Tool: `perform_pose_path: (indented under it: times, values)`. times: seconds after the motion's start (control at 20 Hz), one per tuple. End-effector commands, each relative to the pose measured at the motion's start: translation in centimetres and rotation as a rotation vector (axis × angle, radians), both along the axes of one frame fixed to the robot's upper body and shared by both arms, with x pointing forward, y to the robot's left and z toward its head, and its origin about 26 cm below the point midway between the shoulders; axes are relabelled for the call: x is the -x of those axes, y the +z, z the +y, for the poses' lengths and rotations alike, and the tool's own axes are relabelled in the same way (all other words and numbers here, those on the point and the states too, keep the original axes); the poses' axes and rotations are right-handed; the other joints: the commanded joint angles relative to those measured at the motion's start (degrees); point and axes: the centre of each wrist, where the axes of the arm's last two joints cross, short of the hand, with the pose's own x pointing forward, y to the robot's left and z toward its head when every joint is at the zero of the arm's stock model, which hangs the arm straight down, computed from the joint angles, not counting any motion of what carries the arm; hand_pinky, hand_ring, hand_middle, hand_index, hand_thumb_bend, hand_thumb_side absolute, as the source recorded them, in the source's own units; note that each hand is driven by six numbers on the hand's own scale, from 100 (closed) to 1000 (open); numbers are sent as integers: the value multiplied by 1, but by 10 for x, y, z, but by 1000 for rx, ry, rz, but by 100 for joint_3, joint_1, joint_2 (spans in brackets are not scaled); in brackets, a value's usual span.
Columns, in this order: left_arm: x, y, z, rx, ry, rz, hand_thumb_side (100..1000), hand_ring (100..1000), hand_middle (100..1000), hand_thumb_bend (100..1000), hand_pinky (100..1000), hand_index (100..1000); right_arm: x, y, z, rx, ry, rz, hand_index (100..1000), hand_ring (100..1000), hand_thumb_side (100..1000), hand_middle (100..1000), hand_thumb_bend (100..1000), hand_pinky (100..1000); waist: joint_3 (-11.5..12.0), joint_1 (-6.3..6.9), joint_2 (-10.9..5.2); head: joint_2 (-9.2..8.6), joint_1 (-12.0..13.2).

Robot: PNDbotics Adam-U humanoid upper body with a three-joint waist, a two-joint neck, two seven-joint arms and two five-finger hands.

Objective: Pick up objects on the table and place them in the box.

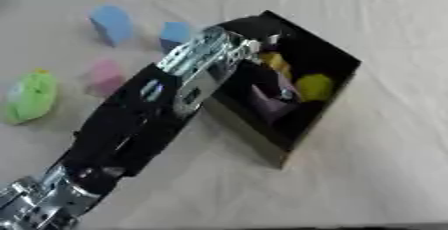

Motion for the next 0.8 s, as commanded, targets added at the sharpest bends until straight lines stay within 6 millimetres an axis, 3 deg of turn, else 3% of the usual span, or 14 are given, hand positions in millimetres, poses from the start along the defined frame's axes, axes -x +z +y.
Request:
perform_pose_path:
  times: [0.05,0.2,0.35,0.6,0.65,0.7,0.8]
  values:
    - [6,21,2,31,-6,-84,453,943,897,600,947,966,3,7,0,17,-2,-16,774,826,547,581,100,871,-2,-28,-101,-50,1]
    - [12,29,5,57,-11,-110,425,929,882,569,930,949,3,7,0,16,-2,-16,773,826,547,582,100,871,6,-30,-108,-57,2]
    - [22,47,18,101,-14,-155,336,902,859,497,900,909,3,7,-1,16,-6,-17,773,826,547,582,100,871,29,-25,-117,-47,-18]
    - [35,91,82,210,69,-225,297,871,828,425,877,874,5,7,-5,17,-27,-26,773,825,546,584,100,870,116,6,-128,-7,-175]
    - [39,98,99,231,95,-234,278,868,827,317,876,873,5,7,-6,16,-32,-29,773,825,548,584,100,870,133,10,-124,5,-213]
    - [42,103,113,248,118,-241,297,869,827,417,876,874,5,7,-7,15,-37,-33,773,825,546,584,100,869,146,12,-118,17,-242]
    - [50,111,141,270,170,-261,294,870,830,419,878,876,5,8,-8,13,-43,-41,773,825,535,584,100,869,173,13,-98,41,-276]
